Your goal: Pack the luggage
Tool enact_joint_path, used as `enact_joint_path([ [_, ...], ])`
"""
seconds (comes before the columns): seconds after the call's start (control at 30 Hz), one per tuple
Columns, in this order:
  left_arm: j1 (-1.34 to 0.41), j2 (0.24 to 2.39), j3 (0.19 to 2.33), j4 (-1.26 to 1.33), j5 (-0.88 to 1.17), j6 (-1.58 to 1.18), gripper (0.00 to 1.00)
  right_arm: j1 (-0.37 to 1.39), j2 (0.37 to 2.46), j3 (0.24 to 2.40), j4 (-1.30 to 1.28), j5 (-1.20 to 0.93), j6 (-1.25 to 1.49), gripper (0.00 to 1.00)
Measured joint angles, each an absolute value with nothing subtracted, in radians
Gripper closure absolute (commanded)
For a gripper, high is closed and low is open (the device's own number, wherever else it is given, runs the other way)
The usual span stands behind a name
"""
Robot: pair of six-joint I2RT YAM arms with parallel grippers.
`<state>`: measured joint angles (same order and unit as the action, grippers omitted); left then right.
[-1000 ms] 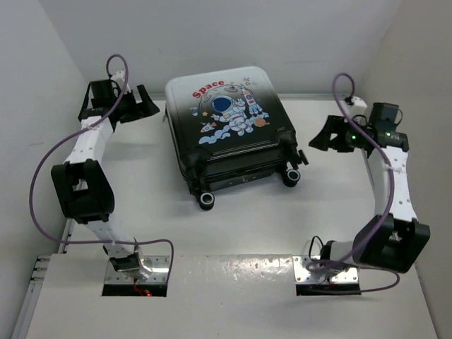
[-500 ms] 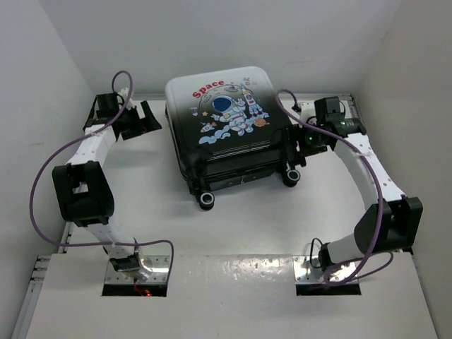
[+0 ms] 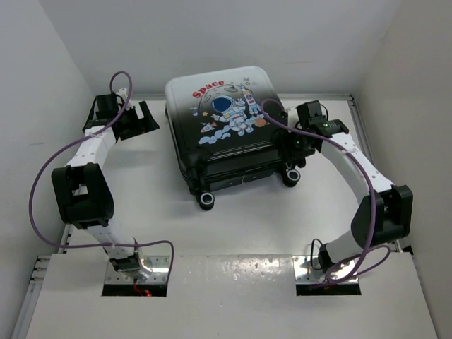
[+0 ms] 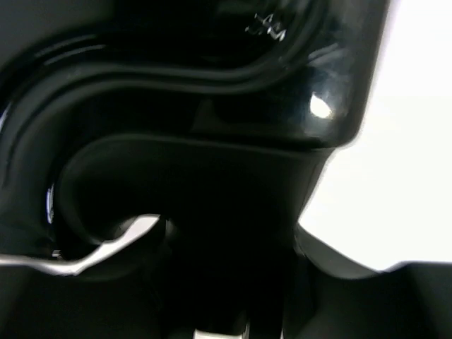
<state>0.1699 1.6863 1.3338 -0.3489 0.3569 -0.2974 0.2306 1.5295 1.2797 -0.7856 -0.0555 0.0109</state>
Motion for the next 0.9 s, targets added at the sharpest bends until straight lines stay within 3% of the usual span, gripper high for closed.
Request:
enact_joint_path([
  [0.07, 0.17, 1.686, 1.334, -0.349, 0.353, -0.297, 0.0, 0.231, 1.529, 1.279, -0.768, -0.039, 0.072, 1.0],
  [0.4, 0.17, 1.687, 1.334, -0.341, 0.349, -0.308, 0.0, 0.281, 1.405, 1.239, -0.654, 0.008, -0.035, 1.0],
  [0.8, 0.135, 1.689, 1.336, -0.341, 0.311, -0.315, 0.0, 0.241, 1.409, 1.179, -0.552, -0.013, -0.065, 1.0],
  [0.9, 0.117, 1.689, 1.349, -0.363, 0.293, -0.309, 0.0, 0.212, 1.435, 1.172, -0.548, -0.052, -0.06, 0.91],
])
